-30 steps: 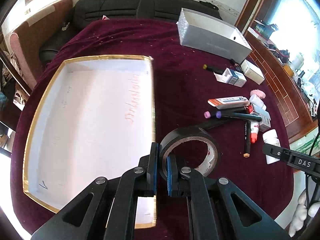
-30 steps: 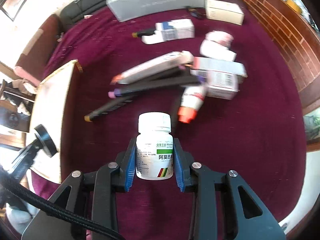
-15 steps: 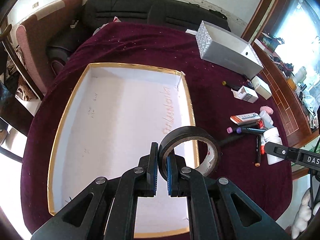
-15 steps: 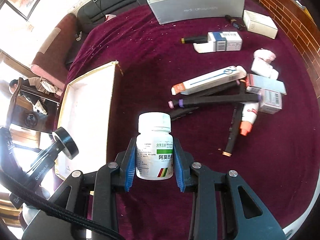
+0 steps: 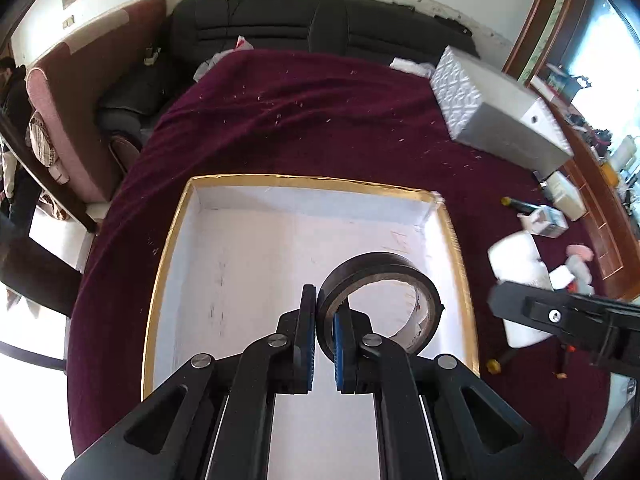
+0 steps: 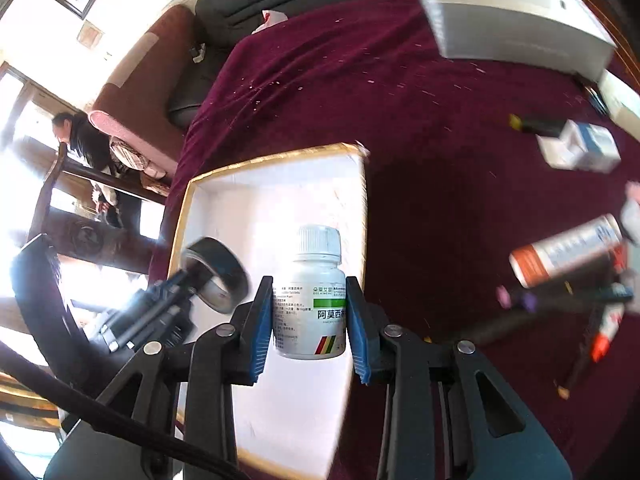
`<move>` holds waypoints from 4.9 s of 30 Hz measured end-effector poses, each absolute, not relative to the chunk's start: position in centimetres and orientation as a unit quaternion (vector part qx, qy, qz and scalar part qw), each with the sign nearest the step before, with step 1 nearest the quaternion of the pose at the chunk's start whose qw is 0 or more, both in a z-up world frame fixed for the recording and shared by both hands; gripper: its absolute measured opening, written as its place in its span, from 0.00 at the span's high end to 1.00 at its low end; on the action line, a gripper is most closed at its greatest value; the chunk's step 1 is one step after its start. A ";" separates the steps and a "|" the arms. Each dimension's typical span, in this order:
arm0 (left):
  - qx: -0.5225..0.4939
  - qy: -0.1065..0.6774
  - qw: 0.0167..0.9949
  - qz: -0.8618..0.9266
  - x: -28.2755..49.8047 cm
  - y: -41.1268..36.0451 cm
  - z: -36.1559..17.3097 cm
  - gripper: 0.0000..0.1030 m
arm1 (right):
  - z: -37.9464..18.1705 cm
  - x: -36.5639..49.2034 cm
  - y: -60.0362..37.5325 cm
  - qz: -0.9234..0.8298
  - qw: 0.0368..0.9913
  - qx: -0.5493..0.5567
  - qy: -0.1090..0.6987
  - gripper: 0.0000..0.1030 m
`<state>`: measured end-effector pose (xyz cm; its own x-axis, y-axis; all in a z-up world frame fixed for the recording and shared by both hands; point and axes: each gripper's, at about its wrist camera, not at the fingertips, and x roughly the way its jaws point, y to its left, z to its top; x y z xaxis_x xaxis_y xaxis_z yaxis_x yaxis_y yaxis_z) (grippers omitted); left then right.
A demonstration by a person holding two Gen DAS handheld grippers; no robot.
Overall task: Organize objects
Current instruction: 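Carry tape roll and pill bottle into white tray, opening both tools, then grasp yellow-ended black marker with left tool while right tool approaches markers, then grasp purple-ended black marker with right tool while left tool holds its marker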
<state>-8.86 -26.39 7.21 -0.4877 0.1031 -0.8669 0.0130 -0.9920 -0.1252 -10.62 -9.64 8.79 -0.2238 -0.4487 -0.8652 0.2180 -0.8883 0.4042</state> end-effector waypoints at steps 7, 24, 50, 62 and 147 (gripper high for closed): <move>-0.521 -0.073 0.020 0.850 -12.8 -27.2 3.9 0.95 | 5.0 -14.7 -13.0 -0.772 0.185 0.602 -0.087 0.69; -0.520 -0.046 -0.003 0.853 -14.2 -26.9 2.2 0.70 | 2.4 -16.2 -13.0 -0.773 0.149 0.611 -0.088 0.69; -0.492 -0.036 0.074 0.867 -6.3 -15.5 11.0 0.64 | 8.7 -8.2 3.2 -0.820 0.099 0.546 -0.140 0.47; -0.531 -0.015 0.134 0.836 -3.9 -7.6 7.8 0.64 | 6.7 -3.6 20.8 -0.812 0.002 0.547 -0.204 0.46; -0.560 -0.139 0.126 0.807 6.9 -9.3 3.7 0.89 | 1.3 -10.6 10.9 -0.708 0.208 0.663 -0.123 0.25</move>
<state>6.86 -9.34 3.66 -0.3421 0.3584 -0.8686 -0.0479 -0.9298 -0.3648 -10.57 10.92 1.29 -0.0332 -0.4587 -0.8880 0.1318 -0.8827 0.4511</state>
